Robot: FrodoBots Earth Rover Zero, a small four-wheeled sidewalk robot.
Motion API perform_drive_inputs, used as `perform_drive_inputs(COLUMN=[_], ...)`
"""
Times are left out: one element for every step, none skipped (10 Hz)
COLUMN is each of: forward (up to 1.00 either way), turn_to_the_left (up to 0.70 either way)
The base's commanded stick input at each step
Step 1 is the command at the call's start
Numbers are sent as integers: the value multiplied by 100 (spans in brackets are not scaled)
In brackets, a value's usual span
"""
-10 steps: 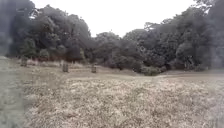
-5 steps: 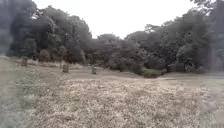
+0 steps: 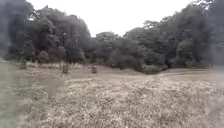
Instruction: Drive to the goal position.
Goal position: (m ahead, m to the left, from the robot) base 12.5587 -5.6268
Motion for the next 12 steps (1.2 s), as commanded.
perform_drive_inputs(forward=[45,45,45,0,0,0,0,0,0,0,0,0], turn_to_the_left=[0,0,0,0,0,0,0,0,0,0,0,0])
